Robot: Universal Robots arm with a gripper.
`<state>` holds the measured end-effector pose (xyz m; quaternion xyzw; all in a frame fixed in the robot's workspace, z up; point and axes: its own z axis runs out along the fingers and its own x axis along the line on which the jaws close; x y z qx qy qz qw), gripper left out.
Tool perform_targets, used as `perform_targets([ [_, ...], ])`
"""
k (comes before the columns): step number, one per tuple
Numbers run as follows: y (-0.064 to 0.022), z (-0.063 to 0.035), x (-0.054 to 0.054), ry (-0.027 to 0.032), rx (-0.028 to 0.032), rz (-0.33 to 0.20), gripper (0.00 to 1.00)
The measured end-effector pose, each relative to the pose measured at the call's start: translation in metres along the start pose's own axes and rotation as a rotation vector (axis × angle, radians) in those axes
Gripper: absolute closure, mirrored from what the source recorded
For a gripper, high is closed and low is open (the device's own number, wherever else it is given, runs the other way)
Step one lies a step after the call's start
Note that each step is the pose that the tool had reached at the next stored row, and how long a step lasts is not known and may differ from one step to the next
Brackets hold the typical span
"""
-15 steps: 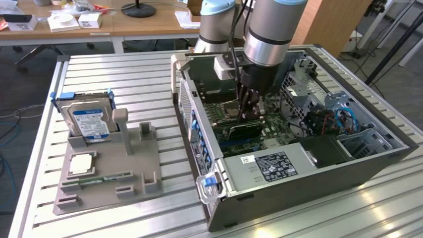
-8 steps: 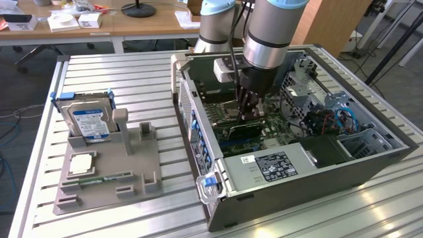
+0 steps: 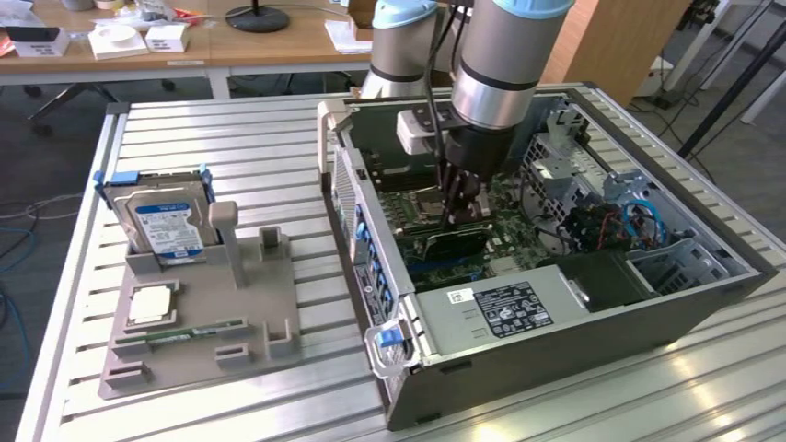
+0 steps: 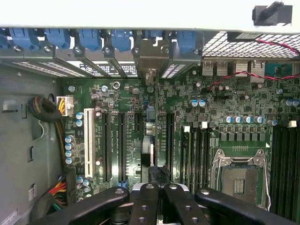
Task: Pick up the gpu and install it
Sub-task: 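Press down on the gpu until it lock into place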
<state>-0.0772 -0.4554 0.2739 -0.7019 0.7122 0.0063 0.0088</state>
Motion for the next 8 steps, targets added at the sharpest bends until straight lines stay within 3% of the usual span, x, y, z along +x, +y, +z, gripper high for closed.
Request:
perform_targets([
  [8, 0.0, 0.0034, 0.0001, -0.0011, 0.0001, 0.0, 0.9],
])
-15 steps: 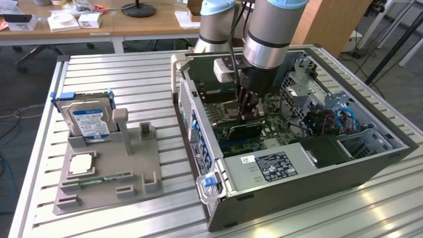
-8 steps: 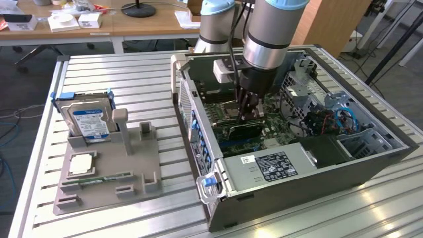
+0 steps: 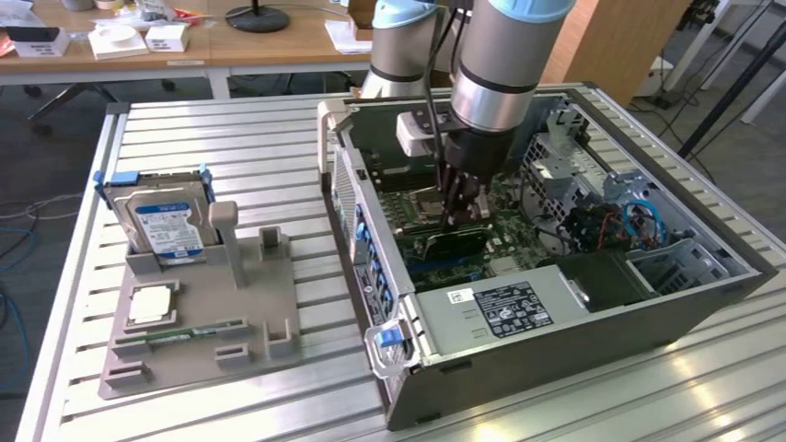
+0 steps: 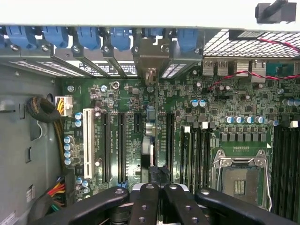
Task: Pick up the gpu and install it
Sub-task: 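Press down on the gpu until it lock into place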
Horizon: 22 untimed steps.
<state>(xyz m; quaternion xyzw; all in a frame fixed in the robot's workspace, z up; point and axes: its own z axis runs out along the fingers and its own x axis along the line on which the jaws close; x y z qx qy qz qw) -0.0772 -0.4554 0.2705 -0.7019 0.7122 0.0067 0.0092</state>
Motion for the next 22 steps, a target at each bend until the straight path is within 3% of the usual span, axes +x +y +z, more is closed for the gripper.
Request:
perform_targets([
  [22, 0.0004, 0.0042, 0.0001, -0.0003, -0.0002, 0.0, 0.9],
])
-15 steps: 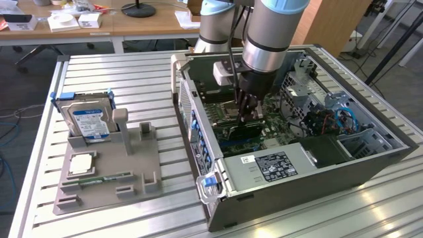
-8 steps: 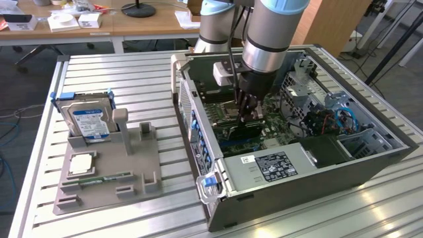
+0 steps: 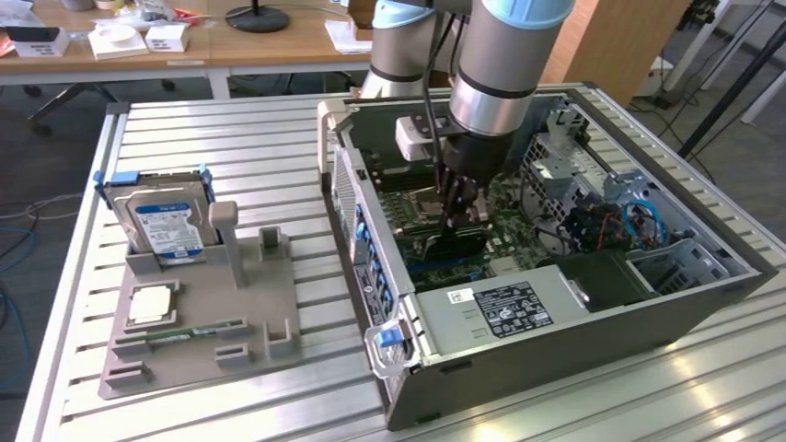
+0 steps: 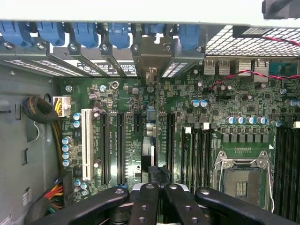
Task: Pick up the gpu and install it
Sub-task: 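Press down on the gpu until it lock into place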
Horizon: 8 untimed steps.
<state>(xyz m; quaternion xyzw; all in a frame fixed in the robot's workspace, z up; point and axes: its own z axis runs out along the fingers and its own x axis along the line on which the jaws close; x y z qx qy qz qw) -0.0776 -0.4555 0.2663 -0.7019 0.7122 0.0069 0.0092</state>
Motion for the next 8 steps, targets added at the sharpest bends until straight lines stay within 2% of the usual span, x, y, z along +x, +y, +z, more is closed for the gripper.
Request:
perform_targets([
  [8, 0.0001, 0.0005, 0.0, 0.0002, -0.0001, 0.0, 0.9],
])
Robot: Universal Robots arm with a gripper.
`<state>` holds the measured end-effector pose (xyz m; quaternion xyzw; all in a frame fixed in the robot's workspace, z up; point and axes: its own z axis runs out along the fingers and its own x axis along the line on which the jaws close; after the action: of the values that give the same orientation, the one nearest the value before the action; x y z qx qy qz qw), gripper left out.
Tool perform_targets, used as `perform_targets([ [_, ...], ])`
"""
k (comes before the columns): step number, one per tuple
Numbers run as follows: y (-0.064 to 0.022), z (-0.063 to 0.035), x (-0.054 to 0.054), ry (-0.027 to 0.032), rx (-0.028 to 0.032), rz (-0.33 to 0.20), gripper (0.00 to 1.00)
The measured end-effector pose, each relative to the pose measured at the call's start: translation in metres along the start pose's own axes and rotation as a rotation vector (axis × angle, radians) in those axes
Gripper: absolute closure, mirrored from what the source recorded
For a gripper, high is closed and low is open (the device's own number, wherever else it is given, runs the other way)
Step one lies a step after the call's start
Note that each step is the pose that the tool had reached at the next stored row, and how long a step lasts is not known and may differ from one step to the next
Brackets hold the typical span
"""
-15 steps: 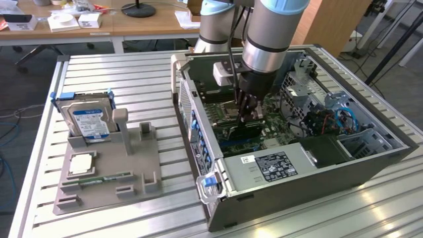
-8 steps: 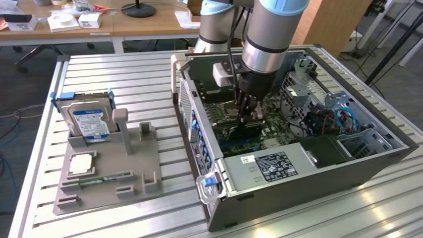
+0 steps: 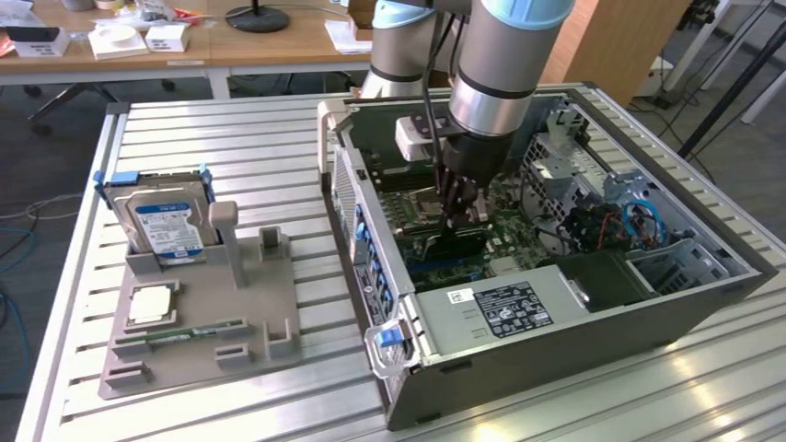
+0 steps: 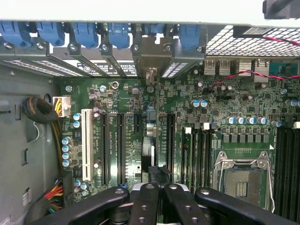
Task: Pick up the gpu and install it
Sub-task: 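Press down on the gpu until it lock into place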
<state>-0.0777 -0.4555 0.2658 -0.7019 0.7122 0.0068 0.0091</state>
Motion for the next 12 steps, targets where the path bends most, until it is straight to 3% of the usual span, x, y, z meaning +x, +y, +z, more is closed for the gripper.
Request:
perform_targets([
  [12, 0.0, 0.0012, 0.0, -0.0001, 0.0001, 0.0, 0.9],
])
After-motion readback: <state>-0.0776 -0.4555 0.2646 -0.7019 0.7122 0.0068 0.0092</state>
